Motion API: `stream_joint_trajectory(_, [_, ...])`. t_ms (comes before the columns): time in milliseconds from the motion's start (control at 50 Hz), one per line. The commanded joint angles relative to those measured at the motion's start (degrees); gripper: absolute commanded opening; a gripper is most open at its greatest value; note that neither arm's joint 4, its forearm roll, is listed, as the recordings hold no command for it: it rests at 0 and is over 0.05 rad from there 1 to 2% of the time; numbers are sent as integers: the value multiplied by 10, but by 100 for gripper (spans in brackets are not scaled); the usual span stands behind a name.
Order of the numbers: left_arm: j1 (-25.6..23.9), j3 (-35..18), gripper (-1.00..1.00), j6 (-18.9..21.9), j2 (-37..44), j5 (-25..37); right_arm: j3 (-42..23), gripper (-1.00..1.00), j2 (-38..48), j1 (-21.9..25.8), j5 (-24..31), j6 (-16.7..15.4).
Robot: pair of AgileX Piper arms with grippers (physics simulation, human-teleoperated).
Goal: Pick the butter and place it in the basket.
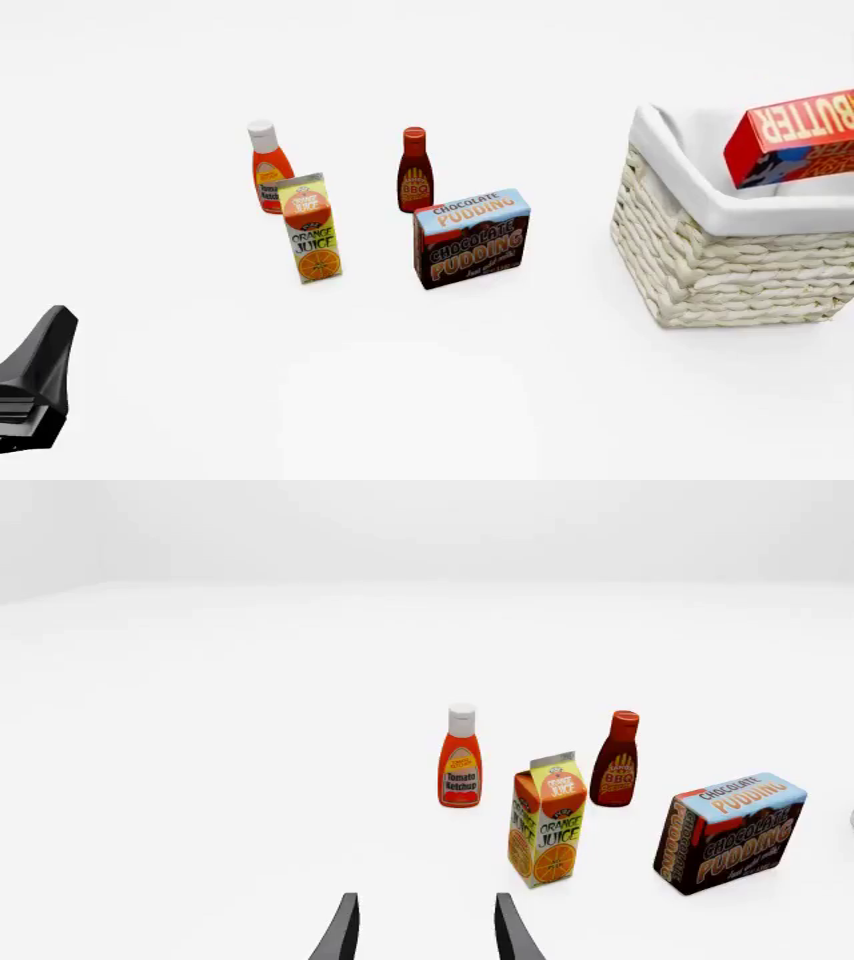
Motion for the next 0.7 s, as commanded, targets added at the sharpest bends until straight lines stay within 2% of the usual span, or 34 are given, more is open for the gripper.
stream_joint_trajectory(20, [0, 0, 100, 0, 0, 0, -12, -100, 5, -2, -9, 11])
stream_joint_trajectory(480, [0, 0, 100, 0, 0, 0, -26, -100, 35, -13, -24, 8])
stream_joint_trajectory(500, [0, 0, 100, 0, 0, 0, -14, -100, 26, -24, -45, 17])
stream_joint_trajectory(520, [0, 0, 100, 0, 0, 0, -8, -100, 25, -12, -51, 26])
stream_joint_trajectory(540, [0, 0, 100, 0, 0, 0, 15, -100, 18, 2, -71, 53])
stream_joint_trajectory(560, [0, 0, 100, 0, 0, 0, 15, -100, 18, 2, -72, 53])
stream_joint_trajectory(580, [0, 0, 100, 0, 0, 0, 1, 100, 24, 5, -60, 40])
stream_joint_trajectory(620, [0, 0, 100, 0, 0, 0, -6, 100, 23, 1, -56, 31])
stream_joint_trajectory(700, [0, 0, 100, 0, 0, 0, -1, 100, 20, 5, -64, 35])
